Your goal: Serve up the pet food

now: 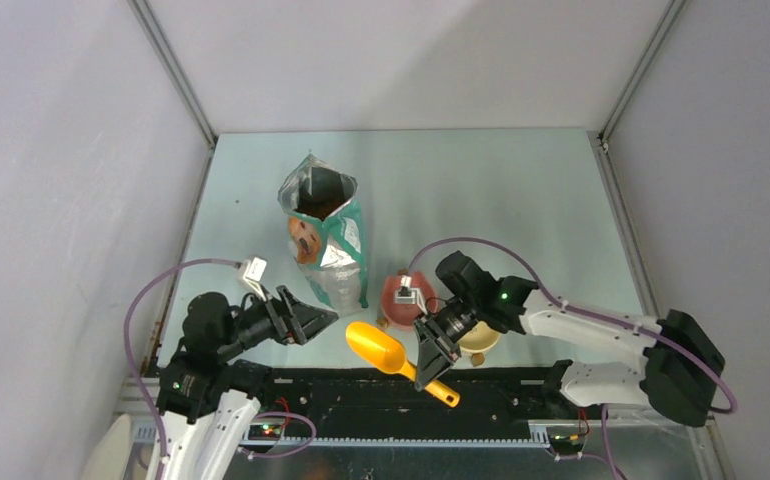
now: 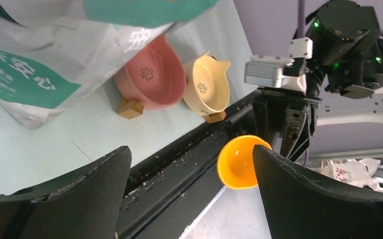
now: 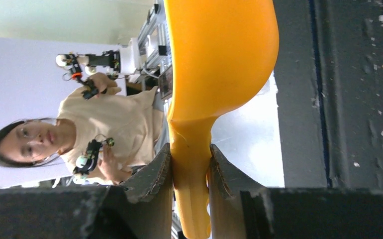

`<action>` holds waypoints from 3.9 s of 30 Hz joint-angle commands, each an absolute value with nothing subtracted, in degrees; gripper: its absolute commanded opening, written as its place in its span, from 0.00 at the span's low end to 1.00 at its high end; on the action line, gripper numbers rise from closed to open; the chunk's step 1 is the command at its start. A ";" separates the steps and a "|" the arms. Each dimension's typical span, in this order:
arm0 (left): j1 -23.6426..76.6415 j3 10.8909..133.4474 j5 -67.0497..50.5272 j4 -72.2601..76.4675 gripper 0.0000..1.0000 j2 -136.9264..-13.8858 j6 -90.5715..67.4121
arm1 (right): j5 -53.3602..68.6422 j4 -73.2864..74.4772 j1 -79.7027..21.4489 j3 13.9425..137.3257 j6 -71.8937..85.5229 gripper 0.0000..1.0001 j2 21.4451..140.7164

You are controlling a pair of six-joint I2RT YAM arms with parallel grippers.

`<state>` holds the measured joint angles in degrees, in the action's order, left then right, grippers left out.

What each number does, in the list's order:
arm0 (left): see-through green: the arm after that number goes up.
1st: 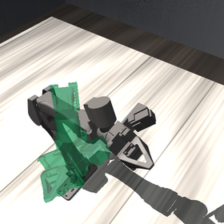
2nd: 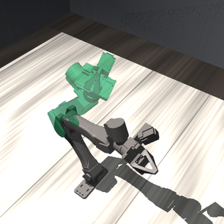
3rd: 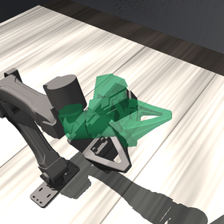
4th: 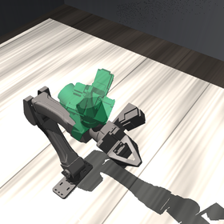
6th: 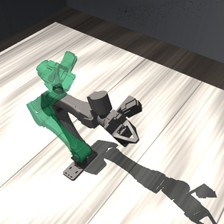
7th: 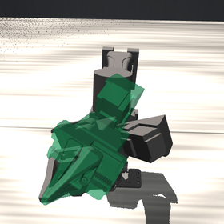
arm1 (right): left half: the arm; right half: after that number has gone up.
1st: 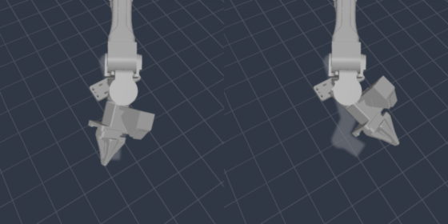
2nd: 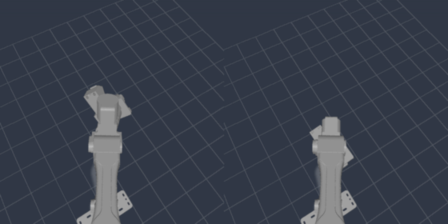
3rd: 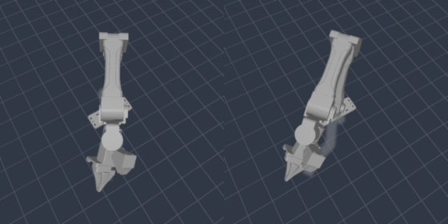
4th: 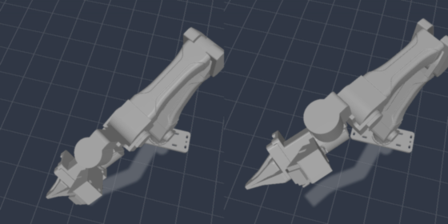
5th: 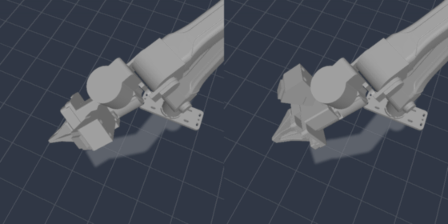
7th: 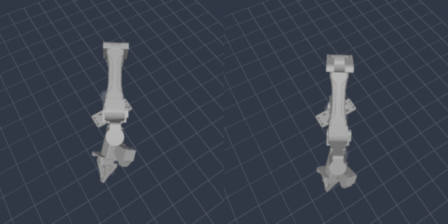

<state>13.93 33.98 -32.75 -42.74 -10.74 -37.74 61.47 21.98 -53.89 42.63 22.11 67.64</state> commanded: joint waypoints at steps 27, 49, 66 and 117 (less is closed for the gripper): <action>18.91 24.94 -42.70 -29.88 0.84 -13.03 -47.13 | 68.85 30.37 -56.59 51.33 12.34 0.00 79.15; 19.84 22.67 -48.42 -27.57 0.21 -16.46 -45.67 | 70.04 26.83 -54.56 58.77 14.21 0.00 84.86; 19.82 20.59 -37.12 -27.93 0.00 -3.85 -56.13 | 57.56 29.69 -51.08 60.61 17.21 0.88 79.92; 19.80 22.53 -25.46 -30.33 0.00 -0.25 -59.27 | -1.88 -24.88 -58.36 19.84 54.35 1.00 41.55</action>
